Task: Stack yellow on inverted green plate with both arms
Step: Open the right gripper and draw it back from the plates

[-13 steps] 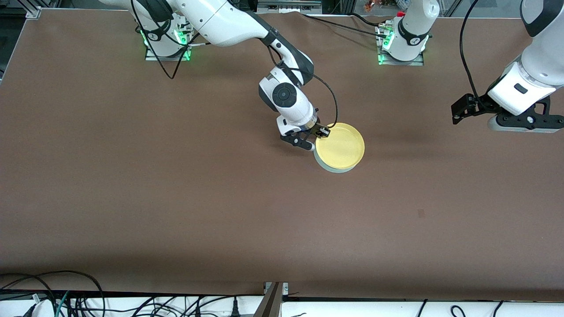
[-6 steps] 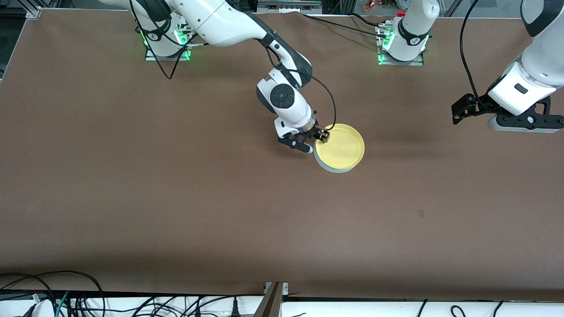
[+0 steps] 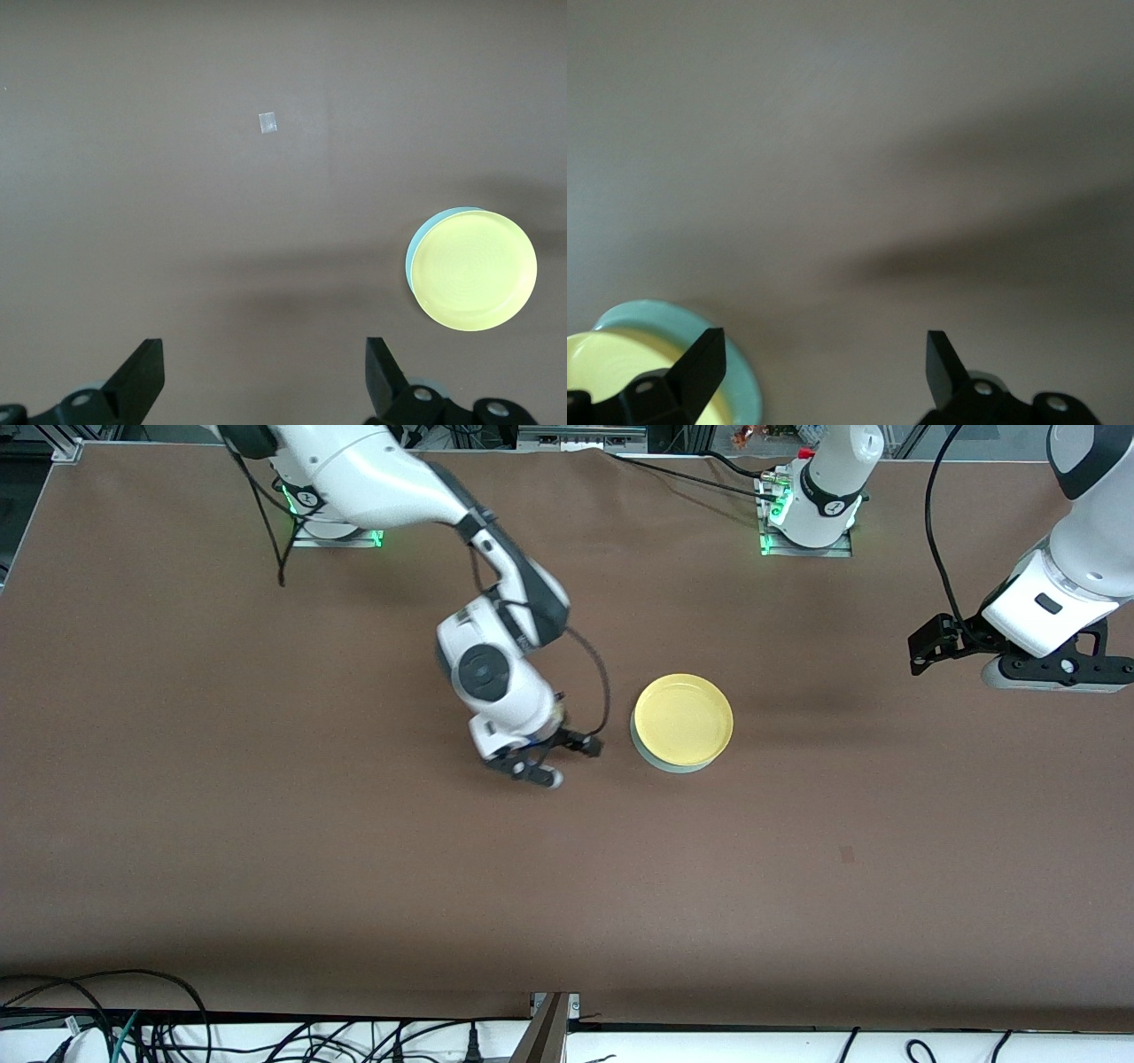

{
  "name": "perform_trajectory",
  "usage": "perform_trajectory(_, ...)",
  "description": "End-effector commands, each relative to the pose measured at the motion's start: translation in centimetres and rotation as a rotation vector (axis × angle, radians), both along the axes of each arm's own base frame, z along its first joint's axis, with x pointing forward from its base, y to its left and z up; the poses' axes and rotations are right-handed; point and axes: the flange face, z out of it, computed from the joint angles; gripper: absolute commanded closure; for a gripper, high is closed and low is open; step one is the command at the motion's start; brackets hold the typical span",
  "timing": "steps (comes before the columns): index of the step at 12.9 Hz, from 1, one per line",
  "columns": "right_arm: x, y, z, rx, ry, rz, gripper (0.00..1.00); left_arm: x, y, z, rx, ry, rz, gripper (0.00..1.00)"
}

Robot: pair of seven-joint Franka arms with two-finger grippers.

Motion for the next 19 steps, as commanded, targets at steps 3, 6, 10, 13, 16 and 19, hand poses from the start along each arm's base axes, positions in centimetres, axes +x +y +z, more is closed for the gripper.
perform_trajectory(3, 6.0, -16.2, 4.3, -0.006, 0.087, 0.171, 0.00, 0.3, 0.3, 0.6, 0.012, 0.006, -0.008, 0.00)
perform_trajectory(6, 7.3, -27.4, 7.7, -0.096, 0.153, 0.264, 0.00, 0.3, 0.3, 0.6, 0.012, 0.006, -0.010, 0.00)
perform_trajectory(10, 6.3, -38.0, 15.0, -0.149, 0.118, 0.313, 0.00, 0.3, 0.3, 0.6, 0.012, 0.006, -0.010, 0.00)
perform_trajectory(13, 2.5, -42.7, 22.3, -0.208, 0.091, 0.274, 0.00, 0.3, 0.4, 0.6, 0.012, 0.006, -0.008, 0.00)
perform_trajectory(16, 0.0, -43.5, 28.2, -0.255, 0.038, 0.269, 0.00, 0.2, 0.5, 0.5, 0.012, 0.013, -0.011, 0.00)
perform_trajectory(19, -2.8, -44.1, 32.6, -0.276, 0.018, 0.265, 0.00, 0.3, 0.6, 0.3, 0.012, 0.016, -0.011, 0.00)
